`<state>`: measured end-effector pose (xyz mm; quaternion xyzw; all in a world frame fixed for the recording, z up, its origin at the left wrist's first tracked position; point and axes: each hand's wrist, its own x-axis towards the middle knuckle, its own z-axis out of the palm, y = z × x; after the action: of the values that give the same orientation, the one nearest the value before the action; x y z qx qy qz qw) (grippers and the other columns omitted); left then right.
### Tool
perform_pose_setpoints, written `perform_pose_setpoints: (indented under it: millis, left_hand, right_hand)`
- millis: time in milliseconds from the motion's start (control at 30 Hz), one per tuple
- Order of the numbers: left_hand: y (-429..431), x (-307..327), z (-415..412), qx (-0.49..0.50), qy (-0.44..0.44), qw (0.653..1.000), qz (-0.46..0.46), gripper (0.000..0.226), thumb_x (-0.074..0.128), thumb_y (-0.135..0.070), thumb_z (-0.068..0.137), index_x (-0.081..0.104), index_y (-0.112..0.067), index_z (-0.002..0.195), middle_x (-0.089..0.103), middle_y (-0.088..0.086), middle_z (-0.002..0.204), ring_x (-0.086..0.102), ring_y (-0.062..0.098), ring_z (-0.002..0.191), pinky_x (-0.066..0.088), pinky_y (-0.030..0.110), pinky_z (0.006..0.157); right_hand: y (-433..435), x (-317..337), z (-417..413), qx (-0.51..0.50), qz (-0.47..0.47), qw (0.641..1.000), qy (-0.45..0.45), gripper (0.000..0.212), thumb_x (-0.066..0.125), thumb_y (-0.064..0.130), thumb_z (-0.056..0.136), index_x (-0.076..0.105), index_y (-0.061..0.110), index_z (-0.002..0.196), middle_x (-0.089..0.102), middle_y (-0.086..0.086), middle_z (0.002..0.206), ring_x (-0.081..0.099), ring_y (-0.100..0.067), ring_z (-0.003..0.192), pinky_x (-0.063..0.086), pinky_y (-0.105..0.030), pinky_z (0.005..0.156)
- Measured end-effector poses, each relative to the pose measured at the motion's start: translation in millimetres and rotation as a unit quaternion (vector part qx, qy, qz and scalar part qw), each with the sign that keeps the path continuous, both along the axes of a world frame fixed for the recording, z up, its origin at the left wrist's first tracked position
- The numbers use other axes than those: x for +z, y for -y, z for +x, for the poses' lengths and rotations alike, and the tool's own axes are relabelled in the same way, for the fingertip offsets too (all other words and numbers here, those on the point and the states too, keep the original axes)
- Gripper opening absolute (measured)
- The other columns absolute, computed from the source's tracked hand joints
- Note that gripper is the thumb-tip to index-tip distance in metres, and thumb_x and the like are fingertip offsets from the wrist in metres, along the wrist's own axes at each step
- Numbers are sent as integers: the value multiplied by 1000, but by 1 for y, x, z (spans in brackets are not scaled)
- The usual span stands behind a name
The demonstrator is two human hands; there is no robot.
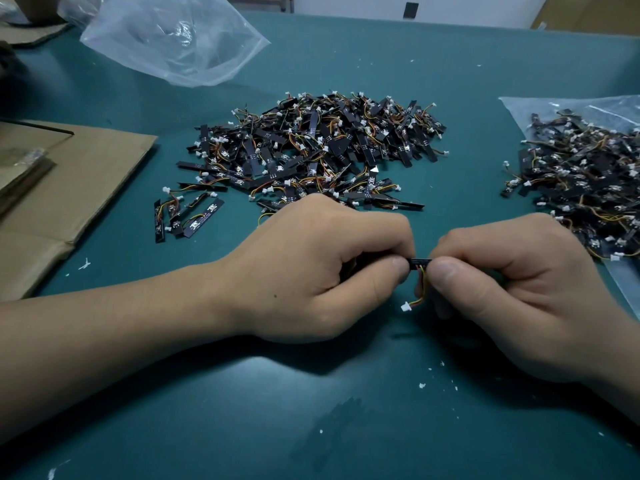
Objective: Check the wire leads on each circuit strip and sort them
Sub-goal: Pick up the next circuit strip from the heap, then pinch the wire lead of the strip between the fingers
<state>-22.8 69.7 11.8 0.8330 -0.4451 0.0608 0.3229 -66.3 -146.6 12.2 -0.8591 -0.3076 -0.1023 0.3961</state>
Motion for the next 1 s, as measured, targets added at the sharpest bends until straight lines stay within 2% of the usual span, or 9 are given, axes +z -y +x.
perform_pose_setpoints:
  millis: [133, 333, 433, 500, 567, 600, 700, 833, 1000]
  left_hand:
    - [0, 1, 1, 3, -5, 1000, -10, 14, 62, -16, 92, 69, -14, 80, 34, -17, 55, 35, -1, 52, 32, 23, 58]
    - [0, 1, 1, -19, -23, 999, -45, 18, 59, -9, 94, 64, -14, 77, 41, -11, 57, 39, 7, 53, 32, 17, 56]
    - [-2, 0, 1, -19, -22, 998, -64, 16, 55, -16, 96, 65, -11, 85, 51, -8, 63, 47, 10, 57, 38, 21, 58]
    - [-2, 0, 1, 23, -20, 992, -120, 14, 54, -13, 96, 66, -6, 94, 57, -5, 69, 52, 10, 62, 39, 18, 62]
    - [-1, 0, 2, 84, -1, 983, -163, 10, 57, -3, 92, 66, -5, 96, 58, -8, 76, 53, 7, 68, 38, 13, 68]
    - [0, -1, 4, 109, 8, 980, -164, 13, 58, 0, 89, 66, -7, 97, 59, -10, 80, 54, 7, 72, 39, 14, 71]
    - [2, -2, 7, 155, 6, 984, -86, 32, 53, -6, 78, 67, -17, 105, 62, -14, 94, 56, 7, 90, 43, 28, 87]
    - [5, -8, 9, 194, 18, 976, 99, 45, 50, -24, 83, 59, -34, 126, 60, -16, 120, 48, 16, 113, 29, 37, 96]
    - [4, -12, 10, 189, 33, 980, 55, 30, 59, -23, 90, 63, -37, 116, 64, -18, 101, 52, 15, 99, 33, 42, 89]
  right_hand:
    - [-2, 1, 1, -3, -4, 1000, -13, 27, 51, 28, 97, 59, 38, 74, 55, 16, 54, 52, -6, 48, 37, -14, 50]
    - [3, -4, 5, 18, -13, 998, -53, 45, 46, 30, 97, 55, 10, 57, 45, 2, 48, 44, -16, 43, 37, -29, 45]
    - [4, -5, 4, 26, -12, 998, -50, 45, 47, 27, 97, 45, 11, 55, 35, 2, 48, 36, -13, 43, 30, -25, 45]
    - [3, -7, 3, -31, 96, 995, -16, 39, 48, 28, 104, 57, 20, 67, 44, 0, 56, 40, -13, 48, 30, -21, 48]
    - [2, -7, 5, -96, 265, 959, -15, 26, 48, 36, 109, 69, 27, 98, 55, 3, 65, 41, -12, 50, 33, -18, 48]
    - [2, -7, 7, -115, 299, 947, -22, 24, 48, 37, 110, 70, 28, 109, 58, 5, 67, 41, -11, 50, 33, -17, 47]
    - [5, -12, 11, -129, 204, 970, -28, 22, 52, 24, 108, 73, 27, 107, 59, 2, 61, 44, -6, 49, 35, -14, 50]
    - [1, -10, 7, -94, 96, 990, -37, 21, 56, 22, 102, 74, 27, 96, 60, 1, 58, 45, -4, 44, 34, -10, 49]
    - [-1, -8, 3, -86, 77, 992, -50, 20, 56, 23, 99, 75, 27, 93, 60, 1, 57, 47, -4, 44, 36, -11, 48]
